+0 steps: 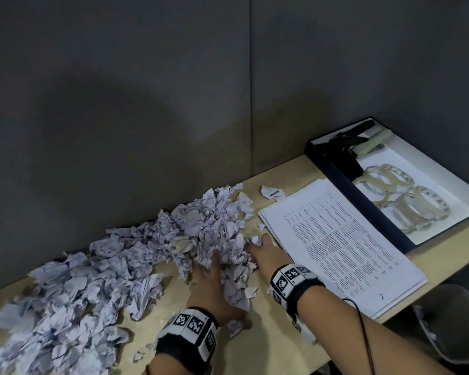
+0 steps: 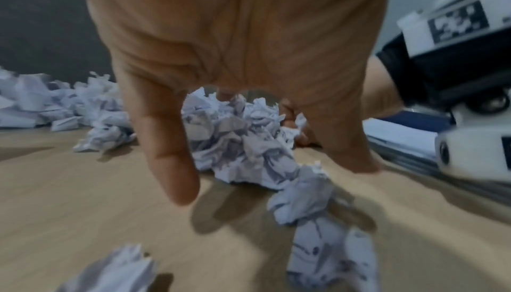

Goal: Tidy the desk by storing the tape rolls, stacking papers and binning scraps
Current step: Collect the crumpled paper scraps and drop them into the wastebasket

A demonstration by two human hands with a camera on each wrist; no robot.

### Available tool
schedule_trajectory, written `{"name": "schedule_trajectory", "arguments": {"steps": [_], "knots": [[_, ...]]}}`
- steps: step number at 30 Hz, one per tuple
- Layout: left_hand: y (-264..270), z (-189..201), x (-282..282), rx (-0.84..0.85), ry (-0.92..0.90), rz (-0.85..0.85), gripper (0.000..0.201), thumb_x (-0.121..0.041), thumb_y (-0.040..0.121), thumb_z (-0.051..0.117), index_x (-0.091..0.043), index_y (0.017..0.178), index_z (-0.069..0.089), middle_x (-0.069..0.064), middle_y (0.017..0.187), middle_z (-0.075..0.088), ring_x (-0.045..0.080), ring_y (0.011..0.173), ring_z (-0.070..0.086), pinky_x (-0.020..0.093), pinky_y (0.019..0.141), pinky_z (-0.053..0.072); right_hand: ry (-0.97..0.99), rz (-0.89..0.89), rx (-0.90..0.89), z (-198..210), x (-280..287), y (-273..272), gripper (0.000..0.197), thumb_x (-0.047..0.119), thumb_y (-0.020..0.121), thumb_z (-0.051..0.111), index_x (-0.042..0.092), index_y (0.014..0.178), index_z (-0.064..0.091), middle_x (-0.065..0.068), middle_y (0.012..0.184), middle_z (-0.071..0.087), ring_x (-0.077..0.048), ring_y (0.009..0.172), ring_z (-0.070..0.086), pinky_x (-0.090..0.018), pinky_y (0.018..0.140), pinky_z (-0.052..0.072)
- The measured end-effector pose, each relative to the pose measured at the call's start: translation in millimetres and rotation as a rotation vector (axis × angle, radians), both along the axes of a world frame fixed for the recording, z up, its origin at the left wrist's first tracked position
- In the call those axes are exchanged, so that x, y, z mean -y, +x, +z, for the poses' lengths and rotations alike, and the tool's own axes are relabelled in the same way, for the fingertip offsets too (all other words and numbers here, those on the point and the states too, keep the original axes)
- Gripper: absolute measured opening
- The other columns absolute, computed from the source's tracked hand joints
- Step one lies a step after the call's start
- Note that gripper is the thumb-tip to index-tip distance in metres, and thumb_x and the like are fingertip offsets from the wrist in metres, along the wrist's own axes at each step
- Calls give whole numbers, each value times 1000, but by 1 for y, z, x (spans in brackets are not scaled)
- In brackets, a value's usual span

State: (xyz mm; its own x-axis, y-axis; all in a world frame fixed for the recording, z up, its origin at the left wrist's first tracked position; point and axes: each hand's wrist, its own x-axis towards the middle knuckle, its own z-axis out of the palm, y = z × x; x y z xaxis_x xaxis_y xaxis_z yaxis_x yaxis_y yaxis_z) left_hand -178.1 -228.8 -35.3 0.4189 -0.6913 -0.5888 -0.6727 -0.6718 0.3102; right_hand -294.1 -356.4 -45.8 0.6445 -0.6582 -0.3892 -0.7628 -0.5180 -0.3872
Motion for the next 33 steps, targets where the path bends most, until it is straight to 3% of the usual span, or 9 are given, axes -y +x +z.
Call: {"name": "schedule_trajectory", "arguments": {"steps": [3,6,9,15,19,22,27,31,33], "knots": [[-9,2,16,85,-16,-19,138,-60,52,81,-38,146,-18,14,153,-11,39,141,16,43,109,33,6,-53,56,0,3,-3,35,-1,87,46,14,117,56,-15,121,40,-34,89,60,-32,76,47],[-11,-1,27,151,-36,-60,98,-34,76,71,-37,148,4,17,152,-2,42,135,28,43,101,43,59,-171,148,5,7,-12,15,5,85,53,14,95,60,-8,108,44,-28,81,58,-25,68,41],[-9,-5,35,161,-60,-110,68,-13,81,61,-31,138,29,14,142,17,41,120,45,42,94,48,114,-337,302,11,9,-28,11,9,80,62,19,81,58,-2,96,47,-19,76,55,-22,64,37],[-4,-3,47,114,-53,-171,62,-12,73,64,-24,129,41,12,129,29,36,105,55,41,91,49,344,-741,681,25,20,-60,25,0,74,65,22,66,57,6,79,61,-16,69,57,-23,61,45],[-9,9,57,65,-181,-109,40,-10,75,60,-26,109,49,9,121,37,31,94,56,38,83,52,548,-911,851,37,31,-78,25,-7,77,62,15,69,57,-5,76,52,-21,61,49,-26,47,50],[-21,22,70,8,-340,-109,28,-12,80,56,-32,97,47,7,116,42,29,87,55,40,81,51,623,-998,940,42,39,-89,27,-6,77,64,18,67,57,-10,76,47,-22,63,44,-24,47,47],[-57,49,107,-94,-493,-137,29,-2,79,54,-24,99,51,2,112,41,19,77,52,25,72,39,679,-1083,1064,47,56,-119,30,-4,79,64,20,64,57,-5,65,50,-15,45,44,-17,39,37],[-95,58,135,-148,-586,-214,26,1,81,56,-18,98,55,0,106,42,2,66,46,7,60,32,694,-1150,1149,50,64,-155,29,-6,80,63,18,65,58,-8,65,55,-18,46,49,-20,42,41],[-116,58,146,-180,-607,-256,25,1,81,56,-19,95,54,-1,103,42,-5,66,45,0,61,33,710,-1199,1203,48,67,-177,30,-8,80,62,17,65,58,-11,64,53,-19,45,49,-20,43,41]]}}
